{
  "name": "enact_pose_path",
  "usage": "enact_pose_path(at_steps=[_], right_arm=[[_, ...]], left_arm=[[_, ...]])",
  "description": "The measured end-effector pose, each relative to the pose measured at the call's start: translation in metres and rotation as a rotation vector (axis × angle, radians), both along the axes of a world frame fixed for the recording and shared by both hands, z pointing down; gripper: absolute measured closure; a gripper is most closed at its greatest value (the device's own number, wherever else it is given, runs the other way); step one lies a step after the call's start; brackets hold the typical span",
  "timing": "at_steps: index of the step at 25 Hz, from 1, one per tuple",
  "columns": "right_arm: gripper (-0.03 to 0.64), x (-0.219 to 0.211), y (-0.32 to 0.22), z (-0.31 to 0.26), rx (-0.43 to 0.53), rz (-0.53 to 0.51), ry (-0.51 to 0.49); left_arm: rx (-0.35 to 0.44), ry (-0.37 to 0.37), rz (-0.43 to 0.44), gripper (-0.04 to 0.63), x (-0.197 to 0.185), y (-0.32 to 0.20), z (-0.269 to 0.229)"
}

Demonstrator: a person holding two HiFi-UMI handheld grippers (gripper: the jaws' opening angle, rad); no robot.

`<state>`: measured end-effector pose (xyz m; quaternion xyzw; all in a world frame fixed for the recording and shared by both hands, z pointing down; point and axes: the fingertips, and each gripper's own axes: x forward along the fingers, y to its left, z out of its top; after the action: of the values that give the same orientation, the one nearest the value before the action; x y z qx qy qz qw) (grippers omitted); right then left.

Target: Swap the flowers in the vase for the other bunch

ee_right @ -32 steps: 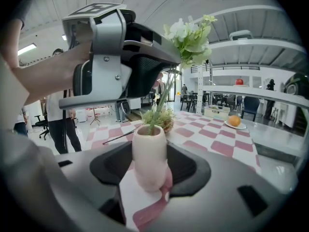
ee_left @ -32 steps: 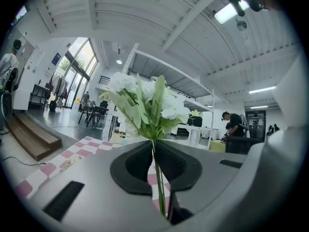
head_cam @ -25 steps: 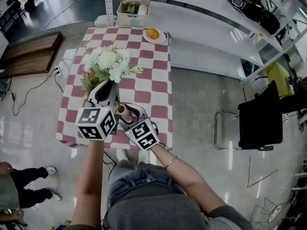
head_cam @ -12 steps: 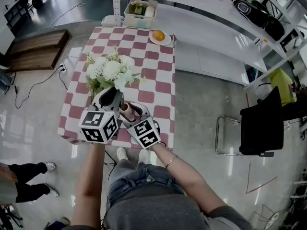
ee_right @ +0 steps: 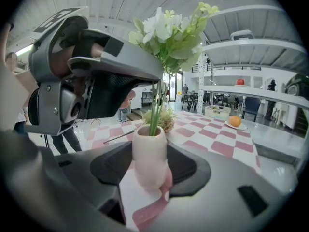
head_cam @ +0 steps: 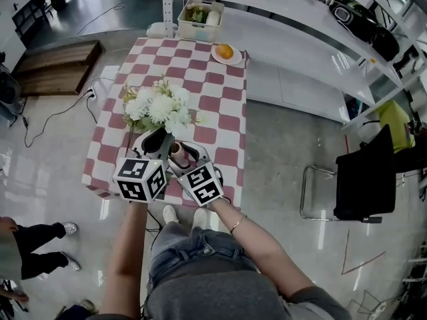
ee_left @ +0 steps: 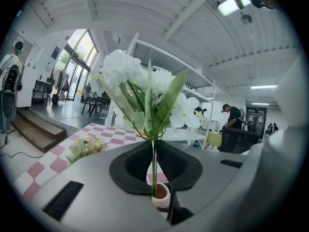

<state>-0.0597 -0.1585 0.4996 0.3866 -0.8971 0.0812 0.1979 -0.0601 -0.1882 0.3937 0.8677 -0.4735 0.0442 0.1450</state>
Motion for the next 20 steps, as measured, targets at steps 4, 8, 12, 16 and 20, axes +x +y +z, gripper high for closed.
enact_pose_path(at_steps=[4,8,12,16,20], right_arm=[[0.382,0.0,0.001,0.0,0.0,-0.005,0.001],[0.382,0.0,0.0,0.0,-0.001,-0.01,0.0],[0.382,0.0,0.0,0.0,-0.001,-0.015,0.002],[0.382,0.0,0.001,0.0,0.0,-0.021,0.001],[0.382,0.001,0.002,0.0,-0.002,-0.029,-0.003]], left_arm=[[-0.006,-0.008,-0.001,0.548,0.001,0.004,0.004],[-0.012,-0.009,-0.003,0.535,0.001,0.007,0.006],[-0.015,-0.014,-0.011,0.528,0.001,0.011,0.008],[-0.033,-0.026,-0.015,0.494,0.001,0.013,0.011],[-0.069,-0.035,-0.018,0.463,0.0,0.018,0.019]])
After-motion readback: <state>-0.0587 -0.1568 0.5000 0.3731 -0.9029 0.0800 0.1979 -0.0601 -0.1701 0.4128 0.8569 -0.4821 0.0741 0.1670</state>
